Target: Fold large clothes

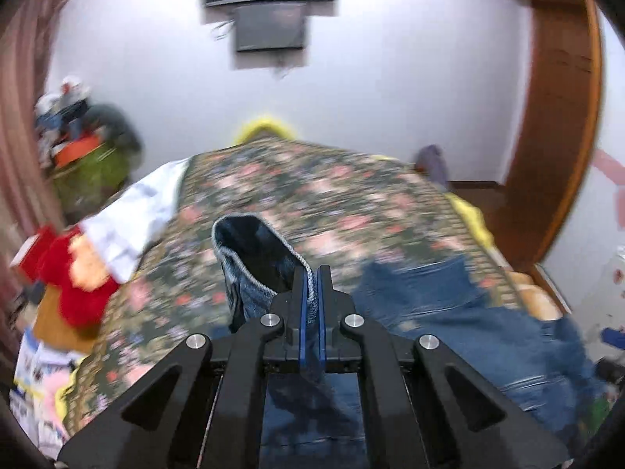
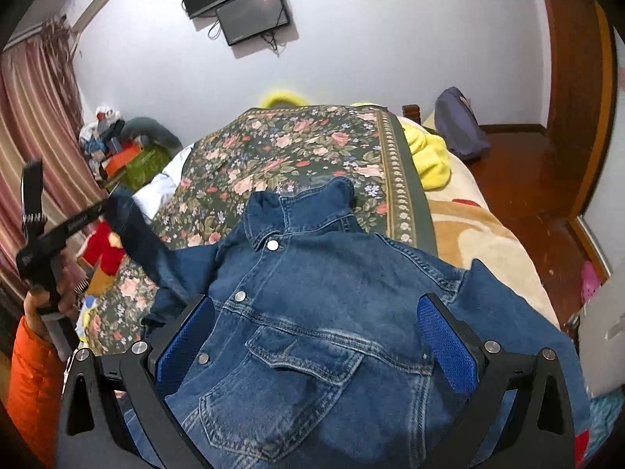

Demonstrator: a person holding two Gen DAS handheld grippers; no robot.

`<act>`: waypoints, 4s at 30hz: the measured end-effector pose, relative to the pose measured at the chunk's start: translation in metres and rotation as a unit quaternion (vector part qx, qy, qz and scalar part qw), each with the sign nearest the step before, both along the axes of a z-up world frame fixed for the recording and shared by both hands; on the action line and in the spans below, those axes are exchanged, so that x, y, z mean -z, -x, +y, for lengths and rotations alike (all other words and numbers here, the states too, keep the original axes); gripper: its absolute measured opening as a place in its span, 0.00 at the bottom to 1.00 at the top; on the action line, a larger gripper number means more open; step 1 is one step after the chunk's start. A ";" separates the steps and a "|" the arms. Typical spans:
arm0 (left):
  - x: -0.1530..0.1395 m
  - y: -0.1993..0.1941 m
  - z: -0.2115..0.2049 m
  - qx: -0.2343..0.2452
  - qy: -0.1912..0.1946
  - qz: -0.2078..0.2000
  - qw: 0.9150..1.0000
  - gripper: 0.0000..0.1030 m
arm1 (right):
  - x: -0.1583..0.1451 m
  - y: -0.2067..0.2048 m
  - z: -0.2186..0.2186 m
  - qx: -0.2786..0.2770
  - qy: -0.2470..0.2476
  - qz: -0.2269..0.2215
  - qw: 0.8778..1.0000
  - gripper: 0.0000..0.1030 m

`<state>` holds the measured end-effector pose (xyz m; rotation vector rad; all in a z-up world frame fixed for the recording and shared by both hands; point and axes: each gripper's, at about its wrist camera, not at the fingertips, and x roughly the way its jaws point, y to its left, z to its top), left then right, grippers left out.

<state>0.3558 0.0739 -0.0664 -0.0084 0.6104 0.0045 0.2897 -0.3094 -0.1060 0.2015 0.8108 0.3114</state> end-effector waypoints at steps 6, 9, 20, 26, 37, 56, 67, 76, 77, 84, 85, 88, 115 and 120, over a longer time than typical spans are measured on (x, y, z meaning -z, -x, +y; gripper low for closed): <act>0.004 -0.006 -0.089 0.120 0.026 0.018 0.992 0.03 | -0.007 0.013 -0.029 0.026 0.016 -0.012 0.999 1.00; 0.023 -0.011 -0.129 0.166 0.031 0.054 0.984 0.03 | -0.009 0.016 -0.045 0.036 0.008 -0.008 0.999 1.00; 0.053 0.002 -0.137 0.233 0.072 0.141 0.959 0.23 | 0.008 0.002 -0.054 0.033 -0.011 0.034 0.999 1.00; 0.038 0.009 -0.053 0.124 -0.025 0.065 0.990 0.78 | 0.024 -0.034 -0.034 0.013 -0.021 0.059 0.998 1.00; 0.170 -0.053 0.133 -0.043 0.017 0.249 0.967 0.60 | 0.091 -0.156 -0.013 0.012 0.039 0.167 0.985 1.00; 0.187 -0.073 0.154 -0.077 0.063 0.185 0.978 0.09 | 0.138 -0.222 0.093 -0.042 0.109 0.194 0.974 0.20; 0.146 -0.014 0.215 -0.132 0.013 0.165 0.977 0.05 | 0.124 -0.264 0.193 -0.125 0.123 0.156 0.972 0.16; 0.165 -0.006 0.238 -0.172 -0.012 0.197 0.965 0.14 | 0.124 -0.267 0.275 -0.178 0.206 0.120 0.955 0.17; 0.162 -0.004 0.237 -0.173 -0.016 0.196 0.965 0.17 | 0.125 -0.261 0.276 -0.185 0.232 0.118 0.948 0.17; 0.129 0.024 0.223 -0.167 -0.051 0.177 0.969 0.64 | 0.099 -0.237 0.227 -0.202 0.215 0.130 0.947 0.20; 0.124 0.030 0.222 -0.167 -0.047 0.172 0.970 0.65 | 0.092 -0.235 0.221 -0.193 0.212 0.133 0.949 0.20; 0.115 0.049 0.218 -0.165 -0.030 0.171 0.971 0.67 | 0.064 -0.222 0.203 -0.159 0.223 0.108 0.956 0.20; 0.197 0.065 0.164 -0.119 0.191 0.218 0.950 0.68 | 0.113 -0.169 0.186 -0.159 0.081 0.243 0.953 0.20; 0.206 0.053 0.170 -0.153 0.176 0.209 0.950 0.59 | 0.129 -0.167 0.189 -0.166 0.103 0.255 0.947 0.23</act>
